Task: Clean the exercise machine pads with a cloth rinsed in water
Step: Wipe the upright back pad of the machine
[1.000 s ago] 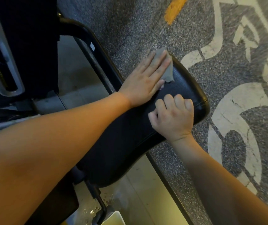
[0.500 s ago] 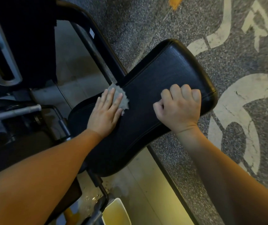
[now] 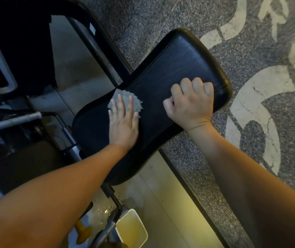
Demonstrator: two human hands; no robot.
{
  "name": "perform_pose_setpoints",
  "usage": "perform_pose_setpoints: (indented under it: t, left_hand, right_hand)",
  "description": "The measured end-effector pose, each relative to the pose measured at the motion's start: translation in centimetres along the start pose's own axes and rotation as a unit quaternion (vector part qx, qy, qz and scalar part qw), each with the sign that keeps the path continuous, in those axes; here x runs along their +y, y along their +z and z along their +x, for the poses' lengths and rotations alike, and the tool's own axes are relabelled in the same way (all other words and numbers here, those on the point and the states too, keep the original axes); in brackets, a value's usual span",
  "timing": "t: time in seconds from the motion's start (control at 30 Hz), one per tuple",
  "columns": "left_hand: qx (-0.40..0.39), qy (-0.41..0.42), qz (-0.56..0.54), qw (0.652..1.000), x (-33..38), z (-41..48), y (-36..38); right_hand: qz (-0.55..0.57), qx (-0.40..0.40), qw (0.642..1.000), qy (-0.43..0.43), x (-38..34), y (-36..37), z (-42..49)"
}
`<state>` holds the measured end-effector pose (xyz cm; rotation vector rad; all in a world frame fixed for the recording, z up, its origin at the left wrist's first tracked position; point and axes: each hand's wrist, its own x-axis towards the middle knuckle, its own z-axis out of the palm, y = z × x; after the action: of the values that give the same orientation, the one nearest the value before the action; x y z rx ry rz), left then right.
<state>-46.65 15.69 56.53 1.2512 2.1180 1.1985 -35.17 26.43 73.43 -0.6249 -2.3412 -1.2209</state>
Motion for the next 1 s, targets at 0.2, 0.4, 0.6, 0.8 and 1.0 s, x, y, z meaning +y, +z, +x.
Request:
perform_pose_setpoints:
  t: [0.2,0.4,0.6,0.8,1.0]
  left_hand:
    - [-0.025,0.148,0.063,0.987,-0.7,-1.9,1.4]
    - [-0.074,0.047,0.122,0.989,-8.0,-5.4,0.9]
    - [-0.071,-0.005,0.064,0.995,-5.0,-5.3,0.6]
    - [-0.048,0.111,0.066,0.991,1.0,-3.3,1.0]
    - [-0.077,0.147,0.152,0.974,-5.9,-8.1,2.1]
  right_hand:
    - [0.000,-0.002,1.000,-0.005,-0.1,-0.3,-0.1]
    - [-0.006,-0.001,1.000,-0.012,-0.1,-0.3,-0.1]
    - [0.038,-0.027,0.997,-0.064,-0.2,-1.4,-0.3]
    - [0.096,-0.123,0.977,-0.145,-2.8,-1.9,-1.7]
    - [0.102,-0.128,0.957,-0.239,-5.1,-0.3,-3.2]
